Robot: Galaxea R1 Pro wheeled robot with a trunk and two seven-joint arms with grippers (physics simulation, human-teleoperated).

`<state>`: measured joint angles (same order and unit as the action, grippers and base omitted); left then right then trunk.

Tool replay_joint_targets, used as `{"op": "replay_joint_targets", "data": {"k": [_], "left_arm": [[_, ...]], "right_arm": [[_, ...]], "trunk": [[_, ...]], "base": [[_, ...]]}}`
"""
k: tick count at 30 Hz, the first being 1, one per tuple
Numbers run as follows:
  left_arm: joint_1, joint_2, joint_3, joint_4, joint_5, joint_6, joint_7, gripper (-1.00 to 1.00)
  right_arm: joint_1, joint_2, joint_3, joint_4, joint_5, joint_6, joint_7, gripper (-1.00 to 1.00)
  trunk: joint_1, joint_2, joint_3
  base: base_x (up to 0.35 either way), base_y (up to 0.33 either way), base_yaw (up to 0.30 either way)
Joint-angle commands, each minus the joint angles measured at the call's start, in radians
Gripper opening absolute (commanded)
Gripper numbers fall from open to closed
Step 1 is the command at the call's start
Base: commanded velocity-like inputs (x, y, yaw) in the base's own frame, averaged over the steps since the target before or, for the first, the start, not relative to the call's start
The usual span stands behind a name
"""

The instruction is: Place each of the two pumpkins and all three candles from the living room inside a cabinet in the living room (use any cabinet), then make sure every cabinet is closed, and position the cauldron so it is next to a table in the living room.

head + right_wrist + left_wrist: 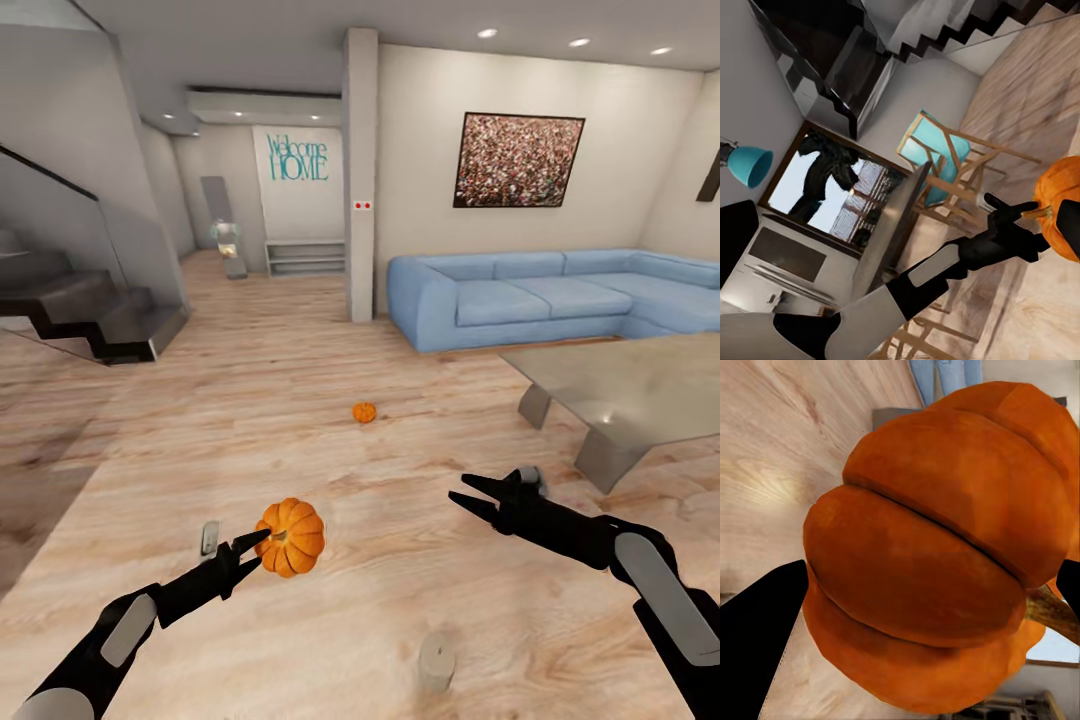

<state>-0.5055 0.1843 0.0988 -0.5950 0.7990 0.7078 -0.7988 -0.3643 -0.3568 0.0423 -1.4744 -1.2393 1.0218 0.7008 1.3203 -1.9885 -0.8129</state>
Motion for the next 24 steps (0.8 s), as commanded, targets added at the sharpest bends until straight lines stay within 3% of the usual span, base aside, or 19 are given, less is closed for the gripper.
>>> {"op": "replay_joint_targets", "data": {"k": [1, 10, 24], "left_arm": [[-0.001, 0.000, 0.002, 0.000, 0.011, 0.010, 0.000, -1.00], [-0.001, 0.000, 0.002, -0.001, 0.011, 0.007, 0.000, -1.00], [-0.001, 0.000, 0.001, -0.002, 0.011, 0.004, 0.000, -1.00]], "right_arm": [[-0.001, -0.001, 0.001, 0.000, 0.002, 0.002, 0.005, 1.00], [-0.001, -0.001, 0.001, 0.000, 0.002, 0.004, 0.005, 1.00], [-0.001, -0.001, 0.001, 0.011, -0.010, 0.003, 0.014, 1.00]], "trunk": [[0.000, 0.000, -0.001], [0.000, 0.000, -0.001], [0.000, 0.000, -0.001]], "base": [[0.039, 0.169, 0.272], [0.124, 0.253, 0.272], [0.247, 0.203, 0.255]]}}
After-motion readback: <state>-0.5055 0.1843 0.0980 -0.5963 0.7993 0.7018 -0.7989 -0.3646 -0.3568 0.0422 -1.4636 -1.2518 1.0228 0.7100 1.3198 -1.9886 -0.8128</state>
